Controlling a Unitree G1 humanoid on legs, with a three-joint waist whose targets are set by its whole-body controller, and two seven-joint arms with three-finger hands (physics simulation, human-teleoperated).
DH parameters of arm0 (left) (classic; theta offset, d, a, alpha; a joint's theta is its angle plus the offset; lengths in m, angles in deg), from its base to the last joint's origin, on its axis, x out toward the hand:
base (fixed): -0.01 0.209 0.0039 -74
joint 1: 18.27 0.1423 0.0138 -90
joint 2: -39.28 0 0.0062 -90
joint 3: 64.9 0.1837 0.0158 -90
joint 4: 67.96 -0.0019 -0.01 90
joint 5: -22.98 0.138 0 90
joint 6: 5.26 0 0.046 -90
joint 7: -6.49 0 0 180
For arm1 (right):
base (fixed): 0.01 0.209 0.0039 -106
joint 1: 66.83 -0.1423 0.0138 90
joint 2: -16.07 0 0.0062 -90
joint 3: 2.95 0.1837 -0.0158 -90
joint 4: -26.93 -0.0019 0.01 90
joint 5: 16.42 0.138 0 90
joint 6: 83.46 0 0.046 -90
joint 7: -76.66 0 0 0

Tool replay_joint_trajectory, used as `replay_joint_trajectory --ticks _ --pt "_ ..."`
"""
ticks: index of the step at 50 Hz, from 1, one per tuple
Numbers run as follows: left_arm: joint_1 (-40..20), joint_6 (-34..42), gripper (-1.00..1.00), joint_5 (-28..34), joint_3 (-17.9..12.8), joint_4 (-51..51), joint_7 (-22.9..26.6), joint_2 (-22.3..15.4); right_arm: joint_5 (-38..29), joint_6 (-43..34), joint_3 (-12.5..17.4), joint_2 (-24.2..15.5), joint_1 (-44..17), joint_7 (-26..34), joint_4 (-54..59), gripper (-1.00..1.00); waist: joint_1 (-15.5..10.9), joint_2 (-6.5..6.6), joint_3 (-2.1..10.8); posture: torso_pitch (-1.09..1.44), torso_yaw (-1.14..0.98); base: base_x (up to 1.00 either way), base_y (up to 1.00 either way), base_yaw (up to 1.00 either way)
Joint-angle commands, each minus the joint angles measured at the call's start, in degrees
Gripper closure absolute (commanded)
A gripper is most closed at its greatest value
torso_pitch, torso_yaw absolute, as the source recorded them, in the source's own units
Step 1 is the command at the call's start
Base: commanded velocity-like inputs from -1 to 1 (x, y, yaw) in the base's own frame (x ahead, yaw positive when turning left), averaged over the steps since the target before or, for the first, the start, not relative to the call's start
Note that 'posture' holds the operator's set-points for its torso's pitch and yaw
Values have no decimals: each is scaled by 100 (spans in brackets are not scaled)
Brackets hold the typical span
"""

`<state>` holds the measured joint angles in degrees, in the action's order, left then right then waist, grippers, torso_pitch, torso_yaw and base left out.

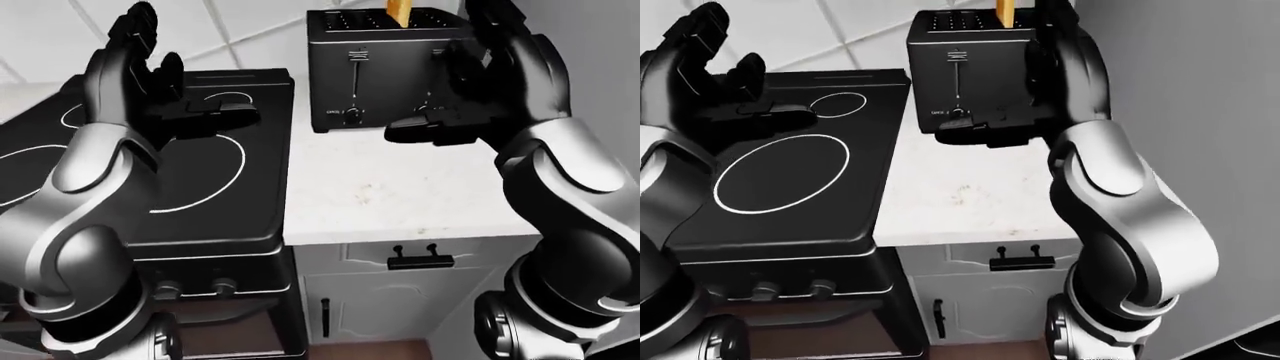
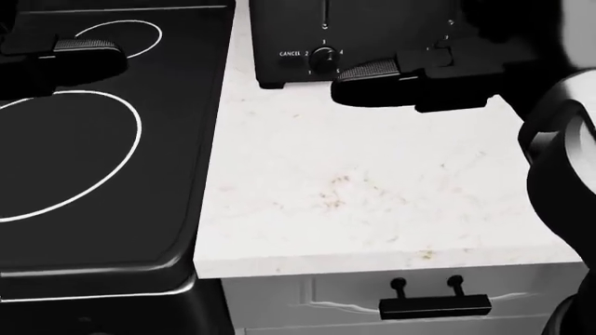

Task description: Push down the lever of the toaster to turn it on.

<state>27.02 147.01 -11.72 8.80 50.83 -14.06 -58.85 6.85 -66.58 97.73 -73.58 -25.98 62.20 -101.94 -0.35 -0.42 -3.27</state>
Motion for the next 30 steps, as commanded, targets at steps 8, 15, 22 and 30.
replay_joint_trajectory --ticks 8,15,22,30 --pt "-216 -269 -100 -8 -27 121 -35 -68 -63 225 92 -77 -170 -22 -72 -100 20 -141 92 0 0 20 0 0" --pt "-217 -289 -100 -38 -39 118 -60 -88 -52 256 94 -73 -171 -28 -82 -100 104 279 43 0 0 0 0 0" --pt "-241 -295 -100 -99 -54 119 -88 -97 -42 186 94 -80 -213 -60 -107 -100 59 87 136 0 0 0 0 0" --pt "-271 -240 -100 -213 -81 108 -130 -125 -45 144 97 -82 -221 -60 -124 -100 27 71 326 -7 0 0 0 0"
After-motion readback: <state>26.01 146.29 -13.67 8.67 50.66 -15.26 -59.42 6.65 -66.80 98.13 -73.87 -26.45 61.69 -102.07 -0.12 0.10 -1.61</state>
